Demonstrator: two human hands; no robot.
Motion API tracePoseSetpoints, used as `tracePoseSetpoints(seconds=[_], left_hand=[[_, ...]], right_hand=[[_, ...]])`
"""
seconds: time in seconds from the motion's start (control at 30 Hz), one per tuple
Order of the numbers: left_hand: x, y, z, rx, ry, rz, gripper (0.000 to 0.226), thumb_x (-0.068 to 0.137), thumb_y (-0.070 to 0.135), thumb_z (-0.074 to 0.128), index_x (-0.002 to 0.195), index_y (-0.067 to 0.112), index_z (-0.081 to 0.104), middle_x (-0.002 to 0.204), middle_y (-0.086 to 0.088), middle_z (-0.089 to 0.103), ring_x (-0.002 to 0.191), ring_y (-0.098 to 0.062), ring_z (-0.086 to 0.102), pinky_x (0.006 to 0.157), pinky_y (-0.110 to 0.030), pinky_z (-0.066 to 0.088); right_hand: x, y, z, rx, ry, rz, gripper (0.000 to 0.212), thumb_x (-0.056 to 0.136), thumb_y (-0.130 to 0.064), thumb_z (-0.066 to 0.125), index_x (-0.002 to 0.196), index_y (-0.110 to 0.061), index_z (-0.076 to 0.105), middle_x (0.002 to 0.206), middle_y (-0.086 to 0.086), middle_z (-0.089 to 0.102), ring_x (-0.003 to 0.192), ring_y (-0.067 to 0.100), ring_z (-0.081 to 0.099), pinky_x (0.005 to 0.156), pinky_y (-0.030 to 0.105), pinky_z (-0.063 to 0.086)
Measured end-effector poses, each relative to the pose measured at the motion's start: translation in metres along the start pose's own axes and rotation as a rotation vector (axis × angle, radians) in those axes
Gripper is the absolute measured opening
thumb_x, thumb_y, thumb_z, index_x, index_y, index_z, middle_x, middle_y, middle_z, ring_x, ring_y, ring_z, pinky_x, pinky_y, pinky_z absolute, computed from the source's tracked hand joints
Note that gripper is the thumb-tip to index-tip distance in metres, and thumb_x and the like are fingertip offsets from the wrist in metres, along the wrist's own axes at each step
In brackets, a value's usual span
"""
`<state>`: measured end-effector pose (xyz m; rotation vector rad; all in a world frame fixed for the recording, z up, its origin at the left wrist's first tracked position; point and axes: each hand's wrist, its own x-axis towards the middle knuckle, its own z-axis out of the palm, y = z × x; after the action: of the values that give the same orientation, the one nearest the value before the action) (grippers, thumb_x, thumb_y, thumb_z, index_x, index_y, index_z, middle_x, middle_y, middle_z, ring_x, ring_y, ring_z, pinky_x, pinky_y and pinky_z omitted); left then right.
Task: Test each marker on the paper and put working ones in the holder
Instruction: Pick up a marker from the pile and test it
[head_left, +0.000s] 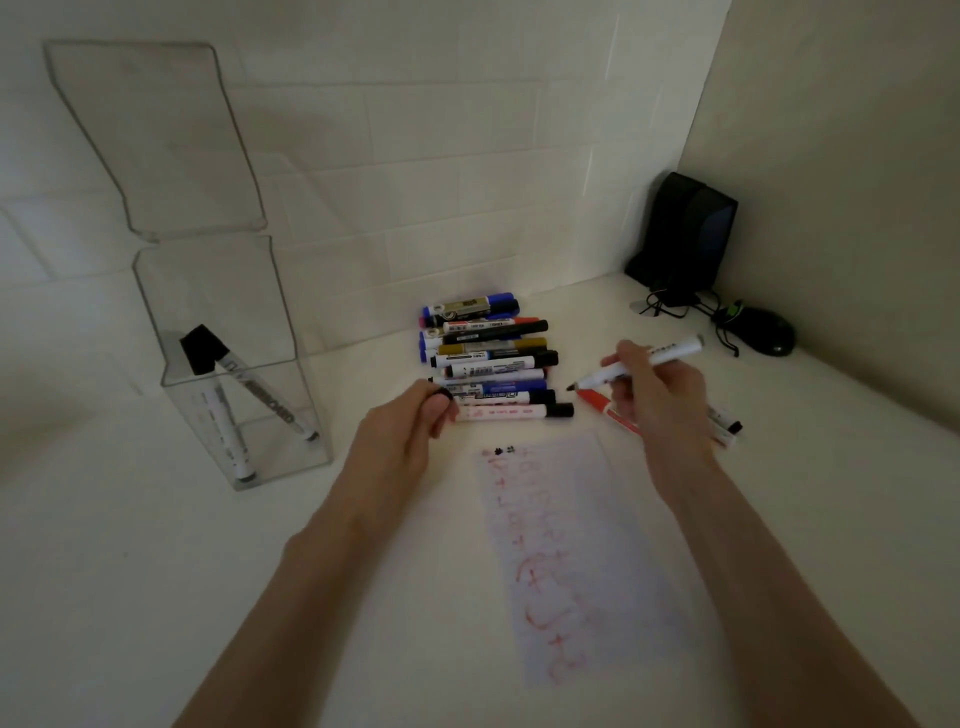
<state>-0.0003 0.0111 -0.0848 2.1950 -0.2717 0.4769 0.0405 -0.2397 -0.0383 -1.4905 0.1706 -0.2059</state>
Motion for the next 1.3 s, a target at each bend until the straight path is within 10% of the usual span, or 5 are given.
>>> tracePoseSetpoints(seconds=[0.13,0.47,1.3], left_hand=[[-0.002,0.011,0.010,0.008,-0.130,-0.051,0.016,0.106,0.028,0.042,0.117,0.023,0.053,0.104,0.014,0.056,0.090,0.008,0.054,0.076,-0.010,0.038],[-0.005,0.012,0.008,0.328,-0.257,-0.170,0.045,0.071,0.072,0.072,0.097,0.038,0.058,0.098,0.017,0.064,0.093,-0.004,0.060,0.081,-0.030,0.052],[-0.003,0.014,0.008,0.352,-0.291,-0.200,0.049,0.072,0.074,0.070,0.103,0.037,0.059,0.108,0.015,0.064,0.100,-0.006,0.060,0.086,-0.029,0.050]], right_hand=[[-0.010,0.011,0.015,-0.097,-0.206,0.018,0.029,0.092,-0.038,0.073,0.097,-0.010,0.079,0.075,0.009,0.074,0.057,0.013,0.060,0.046,0.019,0.042],[-0.027,0.029,0.049,-0.237,-0.179,-0.022,0.014,0.086,-0.011,0.079,0.077,-0.014,0.069,0.061,-0.006,0.068,0.052,0.002,0.062,0.053,0.018,0.049],[-0.035,0.039,0.059,-0.279,-0.210,-0.176,0.027,0.084,-0.002,0.076,0.072,-0.023,0.064,0.064,-0.008,0.072,0.061,0.003,0.070,0.058,0.016,0.054]])
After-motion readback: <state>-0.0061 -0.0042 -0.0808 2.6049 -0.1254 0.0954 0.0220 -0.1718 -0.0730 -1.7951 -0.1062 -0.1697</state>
